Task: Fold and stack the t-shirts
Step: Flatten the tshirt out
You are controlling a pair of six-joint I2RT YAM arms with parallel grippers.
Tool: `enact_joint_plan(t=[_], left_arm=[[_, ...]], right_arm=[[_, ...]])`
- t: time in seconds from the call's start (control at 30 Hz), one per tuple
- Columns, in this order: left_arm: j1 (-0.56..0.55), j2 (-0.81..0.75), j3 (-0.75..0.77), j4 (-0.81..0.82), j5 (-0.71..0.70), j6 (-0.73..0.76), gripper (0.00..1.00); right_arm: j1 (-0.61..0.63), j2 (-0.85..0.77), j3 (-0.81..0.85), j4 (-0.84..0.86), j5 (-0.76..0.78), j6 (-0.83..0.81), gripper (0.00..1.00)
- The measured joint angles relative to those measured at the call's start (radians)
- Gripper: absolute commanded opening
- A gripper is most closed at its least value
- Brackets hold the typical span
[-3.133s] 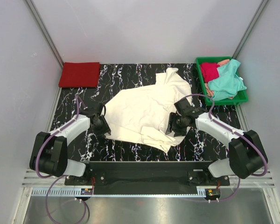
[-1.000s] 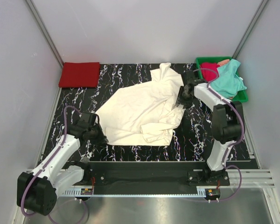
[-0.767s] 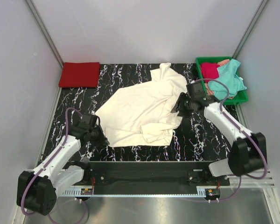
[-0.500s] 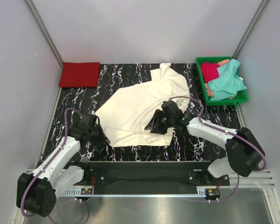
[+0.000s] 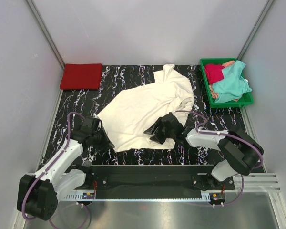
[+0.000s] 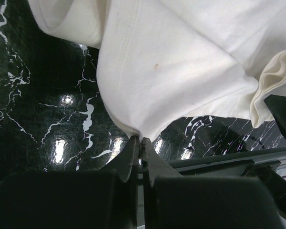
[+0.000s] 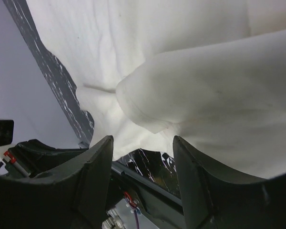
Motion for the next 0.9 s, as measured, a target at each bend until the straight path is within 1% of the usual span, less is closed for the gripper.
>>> enact_joint_plan(t=[0.13,0.3,0.5,0.6,0.83,0.87,0.9], left_arm=[[0.0,0.002,0.0,0.009,0.013,0.001,0.0],[0.0,0.003,0.0,0.017,0.03,0.002,0.0],[0.0,0.003,0.0,0.016,0.04,0.013,0.0],[0.0,0.003,0.0,0.016,0.046,0.021,0.0],[-0.002,0.003,0.0,0.016,0.057,0.032,0.0],[-0.003,0.003,0.0,0.016,0.058,0.032,0.0],[-0.004,0.003,0.0,0.016,0.059,0.032,0.0]], right_arm=[[0.022,0.0,-0.037,0.035,0.074,0.058,0.62],[0.03,0.008,-0.071,0.082,0.151,0.09,0.61],[0.031,0.082,-0.069,0.153,0.193,0.103,0.59],[0.031,0.089,-0.055,0.16,0.211,0.101,0.58],[0.032,0.089,-0.011,0.18,0.235,0.095,0.48],[0.032,0.089,-0.011,0.184,0.236,0.096,0.44],[0.032,0.089,-0.011,0.186,0.237,0.097,0.38]])
